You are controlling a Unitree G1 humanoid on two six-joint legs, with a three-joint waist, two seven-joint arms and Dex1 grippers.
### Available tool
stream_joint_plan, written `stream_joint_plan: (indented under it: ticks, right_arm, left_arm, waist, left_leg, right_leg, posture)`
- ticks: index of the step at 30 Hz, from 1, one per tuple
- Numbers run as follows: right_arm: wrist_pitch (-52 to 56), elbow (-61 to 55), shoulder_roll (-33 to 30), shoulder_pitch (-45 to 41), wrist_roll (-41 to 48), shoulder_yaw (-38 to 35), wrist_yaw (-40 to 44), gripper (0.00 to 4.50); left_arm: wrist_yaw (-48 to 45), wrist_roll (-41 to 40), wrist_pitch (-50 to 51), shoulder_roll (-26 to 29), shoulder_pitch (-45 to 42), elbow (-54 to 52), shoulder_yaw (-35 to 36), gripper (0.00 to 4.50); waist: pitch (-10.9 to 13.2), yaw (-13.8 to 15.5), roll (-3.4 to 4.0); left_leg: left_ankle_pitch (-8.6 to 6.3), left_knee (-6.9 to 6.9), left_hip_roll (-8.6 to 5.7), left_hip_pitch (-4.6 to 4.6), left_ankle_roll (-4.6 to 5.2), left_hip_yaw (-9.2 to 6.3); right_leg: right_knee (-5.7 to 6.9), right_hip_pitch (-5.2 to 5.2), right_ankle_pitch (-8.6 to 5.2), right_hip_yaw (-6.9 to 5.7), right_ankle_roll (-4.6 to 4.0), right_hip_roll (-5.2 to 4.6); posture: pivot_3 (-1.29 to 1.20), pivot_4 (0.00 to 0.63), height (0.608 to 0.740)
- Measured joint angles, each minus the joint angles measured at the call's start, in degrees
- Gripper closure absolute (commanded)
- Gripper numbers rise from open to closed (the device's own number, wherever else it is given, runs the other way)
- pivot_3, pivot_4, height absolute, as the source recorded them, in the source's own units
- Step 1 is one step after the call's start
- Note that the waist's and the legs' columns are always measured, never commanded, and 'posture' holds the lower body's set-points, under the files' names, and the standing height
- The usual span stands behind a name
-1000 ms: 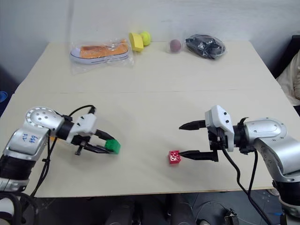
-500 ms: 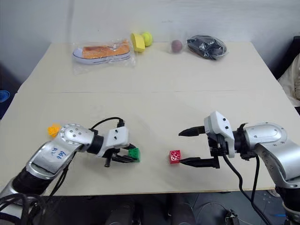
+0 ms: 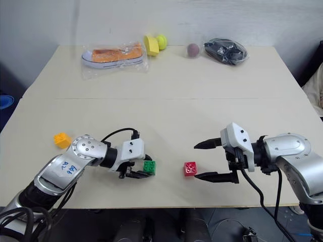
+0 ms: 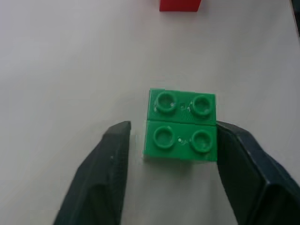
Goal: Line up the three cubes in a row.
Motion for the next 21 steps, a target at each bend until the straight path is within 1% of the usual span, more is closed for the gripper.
stream_joint_plan:
  ticks: [2,3,4,8,9,11,14,16,17,19,21]
  right_arm:
    - [-0.05,0.09,0.01,-0.18,-0.01,0.08,0.11,0.00]
    - [-0.09,0.23,0.04,-0.58,-0.03,0.26,0.23,0.00]
    - [-0.20,0.47,0.06,-0.82,-0.04,0.35,0.36,0.00]
    - [-1.14,2.40,0.49,-2.45,-0.47,1.40,0.60,0.00]
    - [-1.15,2.54,0.49,-2.43,-0.56,1.44,0.65,0.00]
    - [-1.79,3.07,1.27,-3.86,-0.62,2.48,1.31,0.00]
    - [-2.31,5.32,1.97,-5.64,-0.60,2.87,1.87,0.00]
    - [-2.31,6.65,2.98,-7.62,-0.56,3.29,1.99,0.00]
    - [-2.25,7.03,3.51,-8.63,-0.56,3.77,2.03,0.00]
    - [-2.21,7.52,4.28,-10.23,-0.55,4.85,2.29,0.00]
    - [-2.17,8.77,4.62,-11.23,-0.57,5.23,2.76,0.00]
  left_arm:
    - [0.46,-1.10,1.49,0.20,0.22,-0.22,1.60,0.19]
    - [0.67,-2.14,2.71,0.65,0.82,-0.75,3.35,0.02]
    - [0.78,-3.21,4.10,1.58,1.50,-1.51,5.59,0.02]
    - [0.60,-8.91,10.30,8.29,7.30,-4.48,21.59,0.02]
    - [0.63,-9.36,10.87,8.68,7.54,-4.57,23.49,0.02]
    - [0.28,-11.57,12.05,10.44,14.31,-5.93,32.54,0.02]
    - [1.84,-10.53,11.67,11.18,24.78,-4.19,45.21,0.02]
    - [4.33,-9.06,10.98,10.18,29.55,-3.73,51.47,0.02]
    - [6.02,-8.58,10.75,8.84,31.40,-3.75,54.46,0.02]
    - [10.81,-7.65,11.41,3.95,33.54,-4.21,58.34,0.02]
    - [15.92,-7.14,13.56,-1.42,34.03,-5.21,59.86,0.02]
  waist:
    - [0.00,0.00,0.00]
    - [0.00,-0.01,0.00]
    - [0.00,-0.09,0.00]
    - [0.00,-0.91,0.00]
    - [0.00,-0.94,0.00]
    - [0.00,-1.17,0.00]
    - [0.00,-1.57,0.00]
    - [0.00,-1.52,0.00]
    - [0.00,-1.38,0.00]
    - [-0.01,-1.14,0.01]
    - [-0.04,-0.76,-0.04]
  left_leg:
    - [0.00,0.01,0.01,0.00,0.00,0.00]
    - [0.00,0.01,0.02,-0.01,0.00,0.00]
    - [0.00,0.01,0.05,0.00,-0.01,0.00]
    - [-0.01,-0.01,0.13,0.01,-0.05,-0.08]
    - [-0.01,-0.01,0.11,0.01,-0.05,-0.08]
    - [-0.03,-0.01,0.09,0.00,-0.04,-0.08]
    - [-0.04,-0.04,0.10,0.00,-0.05,-0.08]
    - [-0.05,-0.04,0.08,0.02,-0.07,-0.08]
    - [-0.06,-0.04,0.08,0.00,-0.07,-0.10]
    - [-0.08,-0.04,-0.02,-0.01,-0.02,-0.14]
    - [-0.08,-0.03,-0.08,-0.01,0.03,-0.14]
  right_leg:
    - [0.00,0.00,0.00,0.00,0.00,-0.01]
    - [0.00,0.00,0.00,0.00,0.00,-0.03]
    - [-0.01,0.00,0.00,0.00,0.00,-0.09]
    - [0.01,-0.02,-0.05,-0.03,-0.08,-0.17]
    - [0.00,-0.02,-0.05,-0.03,-0.08,-0.18]
    - [-0.01,-0.01,-0.05,-0.03,-0.08,-0.24]
    - [-0.05,-0.03,-0.05,-0.07,-0.09,-0.25]
    - [-0.04,-0.02,-0.06,-0.07,-0.10,-0.29]
    - [-0.05,-0.02,-0.06,-0.08,-0.10,-0.31]
    - [-0.02,-0.01,-0.06,-0.14,-0.09,-0.49]
    - [0.00,0.00,-0.05,-0.18,-0.09,-0.60]
  posture:
    - [0.00,0.150,0.740]
    - [0.00,0.150,0.740]
    - [0.00,0.150,0.740]
    - [0.00,0.150,0.740]
    - [0.00,0.150,0.740]
    - [0.00,0.150,0.740]
    - [0.00,0.150,0.740]
    - [0.00,0.150,0.740]
    - [0.00,0.150,0.740]
    - [0.00,0.150,0.740]
    - [0.00,0.150,0.740]
